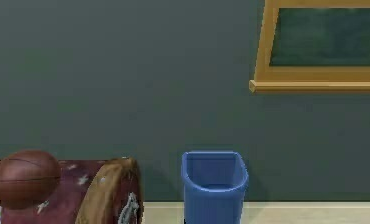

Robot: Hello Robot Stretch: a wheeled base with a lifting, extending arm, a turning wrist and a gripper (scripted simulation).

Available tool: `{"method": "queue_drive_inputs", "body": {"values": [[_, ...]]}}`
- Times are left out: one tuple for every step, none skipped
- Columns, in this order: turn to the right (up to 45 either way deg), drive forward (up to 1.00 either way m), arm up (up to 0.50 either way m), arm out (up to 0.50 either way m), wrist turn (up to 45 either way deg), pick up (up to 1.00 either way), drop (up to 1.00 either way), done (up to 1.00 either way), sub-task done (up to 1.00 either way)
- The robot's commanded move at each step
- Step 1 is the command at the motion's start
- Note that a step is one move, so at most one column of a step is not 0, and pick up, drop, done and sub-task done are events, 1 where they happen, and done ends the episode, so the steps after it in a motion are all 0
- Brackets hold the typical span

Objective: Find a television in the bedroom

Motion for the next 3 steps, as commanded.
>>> {"method": "queue_drive_inputs", "body": {"values": [[-45.0, 0.0, 0.0, 0.0, 0.0, 0.0, 0.0, 0.0, 0.0], [-42.0, 0.0, 0.0, 0.0, 0.0, 0.0, 0.0, 0.0, 0.0], [0.0, 0.15, 0.0, 0.0, 0.0, 0.0, 0.0, 0.0, 0.0]]}}
